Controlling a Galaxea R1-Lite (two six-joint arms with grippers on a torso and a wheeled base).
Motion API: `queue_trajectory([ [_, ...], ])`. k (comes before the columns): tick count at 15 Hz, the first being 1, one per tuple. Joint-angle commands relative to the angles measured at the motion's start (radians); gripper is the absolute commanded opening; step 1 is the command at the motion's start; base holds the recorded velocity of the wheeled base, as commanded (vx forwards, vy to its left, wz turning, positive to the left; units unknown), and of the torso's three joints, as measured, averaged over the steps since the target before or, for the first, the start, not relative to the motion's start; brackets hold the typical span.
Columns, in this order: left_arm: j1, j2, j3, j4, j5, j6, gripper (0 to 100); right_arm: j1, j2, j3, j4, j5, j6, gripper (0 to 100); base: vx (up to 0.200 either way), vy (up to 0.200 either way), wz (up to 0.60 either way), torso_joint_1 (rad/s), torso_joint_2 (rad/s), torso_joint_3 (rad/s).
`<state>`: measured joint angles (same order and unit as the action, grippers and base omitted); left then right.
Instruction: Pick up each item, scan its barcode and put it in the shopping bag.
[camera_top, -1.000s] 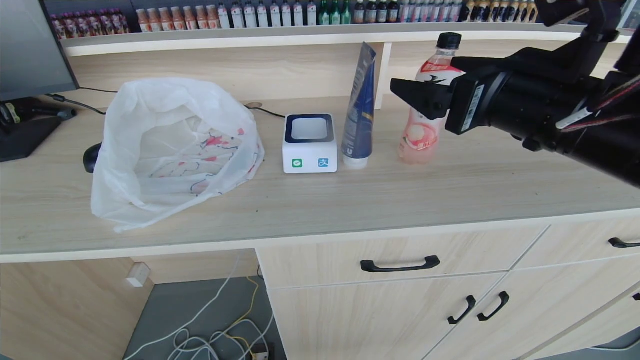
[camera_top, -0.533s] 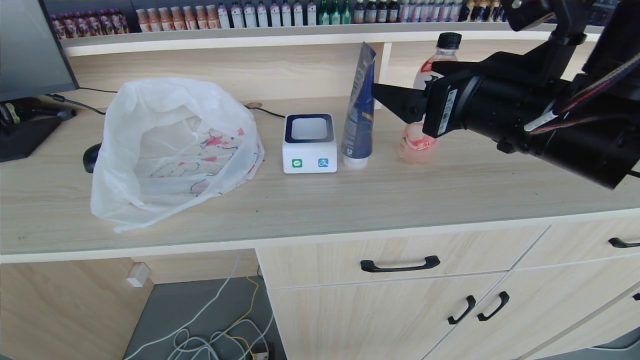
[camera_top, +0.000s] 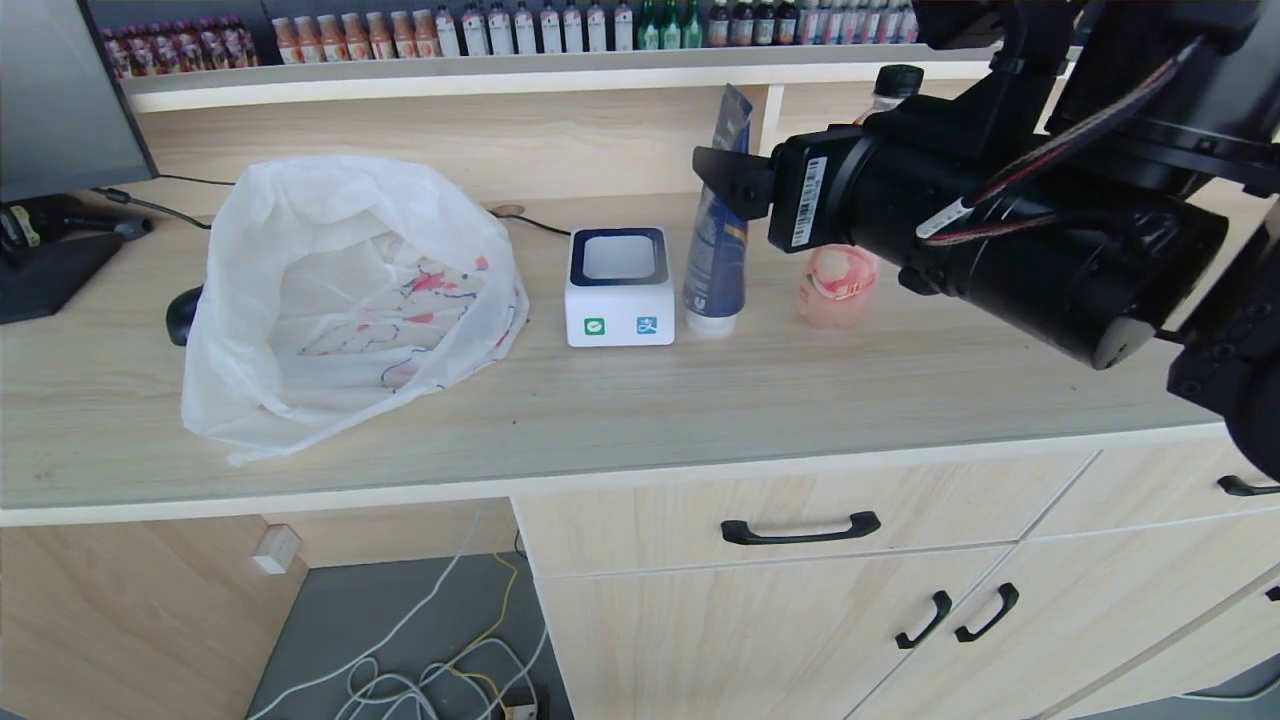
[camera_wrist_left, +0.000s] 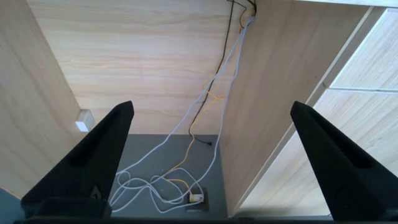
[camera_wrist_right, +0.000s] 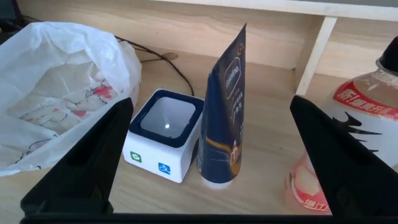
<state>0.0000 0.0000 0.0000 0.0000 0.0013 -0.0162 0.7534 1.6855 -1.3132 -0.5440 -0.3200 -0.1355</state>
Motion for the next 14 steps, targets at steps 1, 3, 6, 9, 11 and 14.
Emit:
queue_trajectory([
  [1, 0.000, 0.000, 0.000, 0.000, 0.000, -0.001, 100, 0.011, 0.020, -0.011, -0.001, -0.028, -0.003, 100, 0.000, 0.000, 0.00, 0.000, 0.00, 0.000],
  [3, 0.000, 0.000, 0.000, 0.000, 0.000, -0.001, 100, 0.017, 0.049, -0.037, -0.011, -0.076, -0.001, 100, 0.000, 0.000, 0.00, 0.000, 0.00, 0.000],
  [6, 0.000, 0.000, 0.000, 0.000, 0.000, -0.001, 100, 0.015, 0.102, -0.066, -0.076, -0.129, 0.001, 100, 0.000, 0.000, 0.00, 0.000, 0.00, 0.000],
  [9, 0.000, 0.000, 0.000, 0.000, 0.000, -0.001, 100, 0.014, 0.203, -0.116, -0.211, -0.220, 0.001, 100, 0.000, 0.000, 0.00, 0.000, 0.00, 0.000],
  [11, 0.000, 0.000, 0.000, 0.000, 0.000, -0.001, 100, 0.007, 0.233, -0.138, -0.234, -0.229, -0.001, 100, 0.000, 0.000, 0.00, 0.000, 0.00, 0.000],
  [14, 0.000, 0.000, 0.000, 0.000, 0.000, -0.001, 100, -0.002, 0.247, -0.138, -0.234, -0.232, 0.001, 100, 0.000, 0.000, 0.00, 0.000, 0.00, 0.000],
])
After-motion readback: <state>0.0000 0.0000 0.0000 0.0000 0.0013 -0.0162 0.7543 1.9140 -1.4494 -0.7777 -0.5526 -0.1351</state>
